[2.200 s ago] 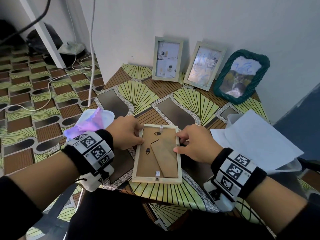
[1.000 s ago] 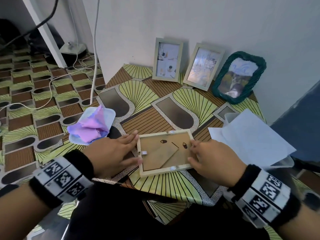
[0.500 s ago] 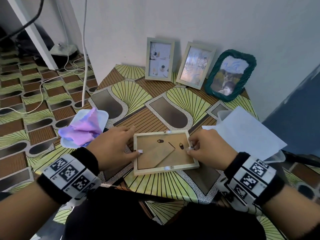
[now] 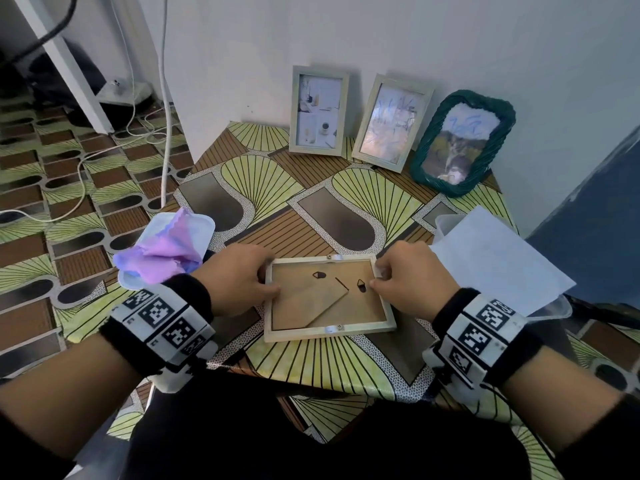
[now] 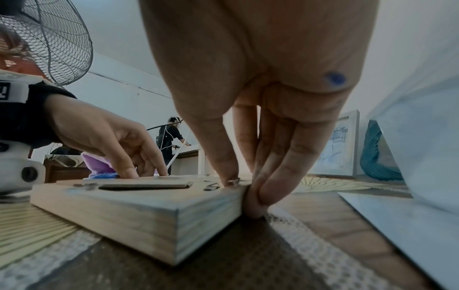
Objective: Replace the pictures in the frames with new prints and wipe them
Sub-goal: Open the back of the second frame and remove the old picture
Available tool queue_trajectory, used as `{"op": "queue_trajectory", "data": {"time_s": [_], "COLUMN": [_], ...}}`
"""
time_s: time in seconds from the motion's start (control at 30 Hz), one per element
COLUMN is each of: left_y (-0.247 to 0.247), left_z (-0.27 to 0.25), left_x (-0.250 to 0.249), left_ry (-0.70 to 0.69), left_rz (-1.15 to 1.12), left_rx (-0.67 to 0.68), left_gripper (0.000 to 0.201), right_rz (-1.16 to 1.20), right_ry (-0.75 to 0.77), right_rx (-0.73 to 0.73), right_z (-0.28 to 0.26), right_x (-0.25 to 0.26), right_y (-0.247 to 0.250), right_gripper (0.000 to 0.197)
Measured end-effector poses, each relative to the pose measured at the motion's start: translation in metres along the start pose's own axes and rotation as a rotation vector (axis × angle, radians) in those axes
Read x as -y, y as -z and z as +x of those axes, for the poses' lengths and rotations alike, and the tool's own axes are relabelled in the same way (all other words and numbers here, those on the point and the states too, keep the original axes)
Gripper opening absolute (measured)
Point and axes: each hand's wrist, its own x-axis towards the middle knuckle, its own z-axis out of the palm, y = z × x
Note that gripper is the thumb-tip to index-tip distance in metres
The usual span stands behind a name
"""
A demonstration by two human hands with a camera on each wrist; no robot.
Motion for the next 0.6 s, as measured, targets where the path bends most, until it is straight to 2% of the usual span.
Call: {"op": "queue_trajectory", "data": {"time_s": [0.07, 0.17, 0.47, 0.6], "left_y": [0.000, 0.000, -0.002, 0.003], "left_z": [0.002, 0.006, 0.010, 0.012], "left_x": [0.002, 0.003, 0.002, 0.003], "left_ry": [0.041, 0.098, 0.099, 0.111], "left_rz": [-0.082, -0.150, -0.107, -0.076], "left_rx": [-0.012, -0.030, -0.048, 0.006], "left_gripper": [0.025, 0.039, 0.034, 0.028], "right_rz": [-0.007, -0.016, 0.002, 0.081], "right_ry": [-0.005, -0.008, 0.016, 0.046], "right_rx": [0.001, 0.005, 0.024, 0.003], "right_z": [0.002, 0.002, -0.002, -0.013], "right_x": [0.000, 0.000, -0.001, -0.004], "right_y": [0.000, -0.001, 0.000, 0.003], "right_gripper": [0.041, 0.042, 0.042, 0.041]}}
